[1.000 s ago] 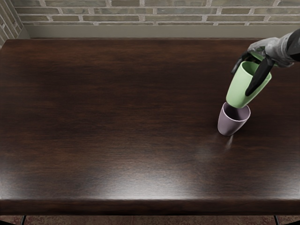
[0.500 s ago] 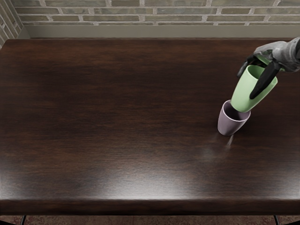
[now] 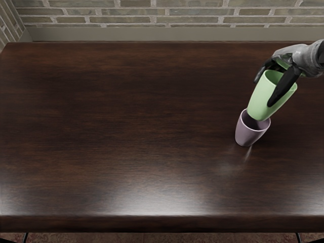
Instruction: Pick up cup and place in cup with right hand
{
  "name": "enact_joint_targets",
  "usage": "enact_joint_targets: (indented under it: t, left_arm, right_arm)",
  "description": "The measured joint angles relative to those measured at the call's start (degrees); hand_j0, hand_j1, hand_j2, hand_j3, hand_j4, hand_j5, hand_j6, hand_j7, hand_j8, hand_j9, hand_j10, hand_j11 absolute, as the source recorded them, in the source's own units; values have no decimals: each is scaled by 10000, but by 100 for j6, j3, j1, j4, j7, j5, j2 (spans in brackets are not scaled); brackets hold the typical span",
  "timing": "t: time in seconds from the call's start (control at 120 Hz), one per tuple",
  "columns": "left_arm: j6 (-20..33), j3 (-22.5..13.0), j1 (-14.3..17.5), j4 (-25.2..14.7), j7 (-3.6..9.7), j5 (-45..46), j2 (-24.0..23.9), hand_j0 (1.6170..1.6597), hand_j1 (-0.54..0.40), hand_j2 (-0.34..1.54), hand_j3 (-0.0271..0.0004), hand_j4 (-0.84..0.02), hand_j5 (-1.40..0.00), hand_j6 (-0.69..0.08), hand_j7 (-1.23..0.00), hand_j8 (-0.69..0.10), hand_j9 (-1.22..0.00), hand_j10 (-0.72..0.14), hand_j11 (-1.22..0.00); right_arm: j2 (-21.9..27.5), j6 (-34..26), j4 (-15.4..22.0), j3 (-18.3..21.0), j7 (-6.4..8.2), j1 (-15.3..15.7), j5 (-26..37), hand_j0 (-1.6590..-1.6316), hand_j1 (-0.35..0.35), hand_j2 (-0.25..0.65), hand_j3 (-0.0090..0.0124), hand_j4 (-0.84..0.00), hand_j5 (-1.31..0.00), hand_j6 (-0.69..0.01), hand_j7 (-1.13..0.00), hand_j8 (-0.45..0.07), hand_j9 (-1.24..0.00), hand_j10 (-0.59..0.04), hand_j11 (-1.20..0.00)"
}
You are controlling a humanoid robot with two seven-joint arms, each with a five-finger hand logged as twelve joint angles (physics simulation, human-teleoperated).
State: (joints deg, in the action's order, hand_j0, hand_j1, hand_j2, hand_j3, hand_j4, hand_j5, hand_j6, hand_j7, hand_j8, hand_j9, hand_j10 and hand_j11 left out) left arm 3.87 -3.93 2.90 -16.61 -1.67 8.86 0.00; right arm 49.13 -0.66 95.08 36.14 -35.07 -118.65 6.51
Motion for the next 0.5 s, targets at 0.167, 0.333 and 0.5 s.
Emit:
enact_joint_targets:
  t: [0.167,0.333,0.5]
  left_arm:
    - [0,-2,0,0,0,1,0,16581,3444,7,-1,-38,-51,-38,-50,-38,-50,-38,-50]
    - [0,-2,0,0,0,2,0,16581,3444,7,0,-38,-50,-38,-50,-38,-50,-38,-50]
    - [16,-9,122,1,6,-11,0,16581,3444,7,0,-38,-50,-38,-50,-38,-50,-38,-50]
  right_arm:
    - [12,-38,-12,9,5,39,31,-16560,-652,315,0,-2791,-5347,-1504,-4582,-666,-5009,-1131,-4941]
    - [83,-37,-26,-2,6,68,42,-16571,-2008,104,0,-1437,-2616,-876,-2276,-502,-2466,-703,-2435]
    - [802,506,-247,-1178,6,780,49,-16577,-2630,11,0,-826,-1385,-586,-1232,-416,-1317,-499,-1303]
